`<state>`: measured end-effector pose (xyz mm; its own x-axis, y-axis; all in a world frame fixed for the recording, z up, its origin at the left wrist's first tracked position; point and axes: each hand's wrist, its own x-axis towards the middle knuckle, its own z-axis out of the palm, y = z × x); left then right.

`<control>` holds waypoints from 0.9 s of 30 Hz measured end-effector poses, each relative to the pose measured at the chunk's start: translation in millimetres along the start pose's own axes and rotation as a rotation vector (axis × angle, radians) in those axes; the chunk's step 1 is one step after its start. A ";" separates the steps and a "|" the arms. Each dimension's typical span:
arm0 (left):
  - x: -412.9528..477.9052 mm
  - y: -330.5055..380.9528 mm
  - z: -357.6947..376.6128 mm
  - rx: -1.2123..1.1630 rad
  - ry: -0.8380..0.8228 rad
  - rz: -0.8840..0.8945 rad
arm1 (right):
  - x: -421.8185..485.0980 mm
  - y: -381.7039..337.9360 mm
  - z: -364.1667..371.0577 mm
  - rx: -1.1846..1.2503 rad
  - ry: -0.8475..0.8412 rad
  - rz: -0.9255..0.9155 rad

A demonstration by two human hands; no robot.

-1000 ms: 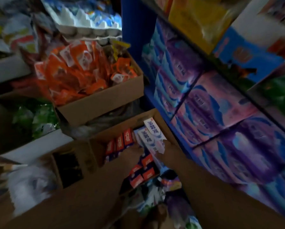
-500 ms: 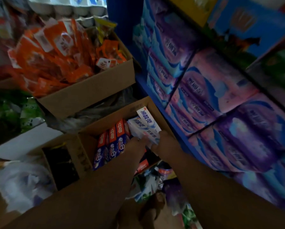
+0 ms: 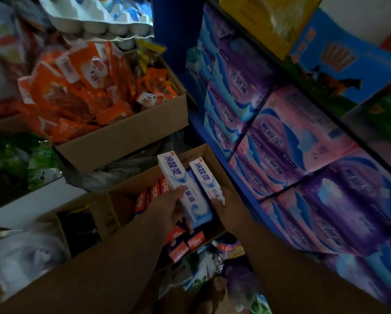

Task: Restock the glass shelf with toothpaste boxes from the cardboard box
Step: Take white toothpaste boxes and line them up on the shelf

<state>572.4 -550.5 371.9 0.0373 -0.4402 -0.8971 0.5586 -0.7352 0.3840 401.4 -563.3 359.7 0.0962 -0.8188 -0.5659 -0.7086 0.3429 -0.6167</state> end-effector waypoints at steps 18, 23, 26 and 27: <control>30.1 -7.3 -27.1 -0.049 -0.189 -0.053 | 67.6 10.3 44.4 -0.635 0.119 0.313; 15.0 0.0 -27.6 -0.024 -0.181 -0.044 | 56.5 -2.9 30.0 -0.353 0.089 0.375; 4.1 9.1 -28.1 0.016 -0.190 -0.031 | 50.7 -12.5 20.7 -0.175 0.085 0.393; -0.7 12.6 -27.6 0.031 -0.193 -0.020 | 46.3 -16.5 16.7 -0.114 0.075 0.373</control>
<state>602.3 -545.2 371.3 -0.1343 -0.5140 -0.8472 0.5320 -0.7587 0.3760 429.2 -599.2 334.6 -0.2309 -0.6806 -0.6953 -0.7588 0.5733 -0.3092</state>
